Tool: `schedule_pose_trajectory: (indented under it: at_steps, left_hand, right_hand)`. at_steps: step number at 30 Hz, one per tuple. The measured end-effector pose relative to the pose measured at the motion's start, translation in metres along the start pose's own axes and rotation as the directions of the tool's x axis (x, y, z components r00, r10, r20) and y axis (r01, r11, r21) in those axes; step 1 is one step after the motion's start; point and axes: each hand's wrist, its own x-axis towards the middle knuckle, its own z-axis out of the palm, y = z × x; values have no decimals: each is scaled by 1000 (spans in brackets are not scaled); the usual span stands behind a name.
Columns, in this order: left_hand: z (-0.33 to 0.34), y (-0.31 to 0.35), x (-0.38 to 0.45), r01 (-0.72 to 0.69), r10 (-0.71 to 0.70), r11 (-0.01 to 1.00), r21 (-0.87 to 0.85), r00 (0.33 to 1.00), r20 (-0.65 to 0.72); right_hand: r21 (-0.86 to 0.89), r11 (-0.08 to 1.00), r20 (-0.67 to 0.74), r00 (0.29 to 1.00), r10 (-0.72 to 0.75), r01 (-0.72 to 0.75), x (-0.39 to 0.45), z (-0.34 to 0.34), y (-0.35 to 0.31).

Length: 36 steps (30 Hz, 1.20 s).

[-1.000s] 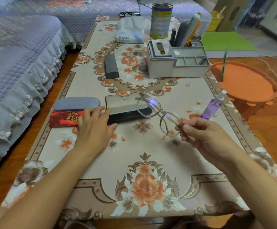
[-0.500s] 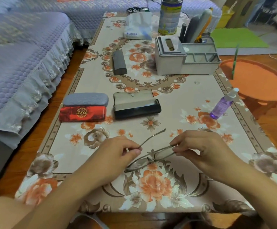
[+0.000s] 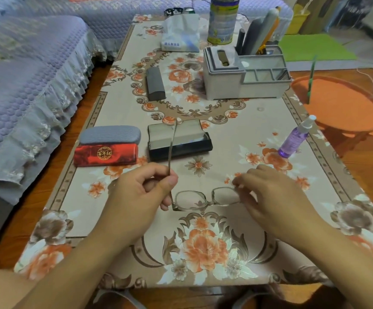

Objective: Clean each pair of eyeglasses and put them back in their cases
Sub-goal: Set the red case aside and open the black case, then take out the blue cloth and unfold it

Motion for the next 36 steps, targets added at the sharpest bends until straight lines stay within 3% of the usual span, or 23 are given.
schedule_pose_trajectory:
  at_steps: [2,4,5,6,7,9,10,12,14,16,18,21,25,27,30,33,36]
  left_hand:
    - [2,3,-1,15,-15,999,-50,1000,5]
    - [8,7,-4,20,-12,991,-129,998,59]
    - [12,9,-7,18,-3,988,-156,995,95]
    - [16,10,-10,21,4,984,-179,991,135]
    - [18,11,-13,33,4,980,-197,983,182]
    - [23,13,-19,81,-20,983,-163,938,346]
    - [25,12,-22,69,-31,995,-65,885,464]
    - [29,-3,-25,-174,-8,956,236,788,616]
    - [23,-19,-18,-409,11,758,509,787,616]
    - [8,-28,-2,-383,24,646,661,875,484]
    - [-11,-33,15,-244,34,673,698,953,301]
    - [-34,-39,31,-62,17,765,641,997,76]
    - [-37,-49,39,-49,42,788,614,999,25]
    - [-32,-51,39,-54,61,759,649,998,12]
    - [-25,-50,47,-100,119,719,687,993,20]
    - [-14,-55,66,-84,91,733,675,996,26]
    - [-8,-60,77,-37,77,826,563,996,-46]
  right_hand:
    - [179,935,-113,937,330,-307,6,5,12]
    - [555,663,-15,791,612,-503,14,9,31]
    - [667,529,46,738,674,-525,16,11,37]
    - [686,485,71,713,697,-542,17,10,39]
    - [633,545,47,731,681,-549,15,9,40]
    - [412,770,-31,837,546,-487,14,2,38]
    - [324,852,-43,894,447,-411,16,-6,37]
    - [184,960,-23,975,220,-212,29,-26,39]
    - [-11,997,11,997,-70,70,50,-47,41]
    - [-214,905,119,930,-348,366,71,-59,35]
    - [-294,774,250,827,-503,560,87,-58,22]
    - [-272,656,350,707,-615,705,97,-40,4]
    - [-212,580,447,605,-658,787,95,-13,-4]
    - [-177,629,466,627,-625,757,93,-8,-7]
    - [-125,801,385,773,-505,585,93,-8,-3]
    - [14,986,336,928,-162,167,95,-18,11]
    - [177,969,325,940,107,-172,100,-22,20]
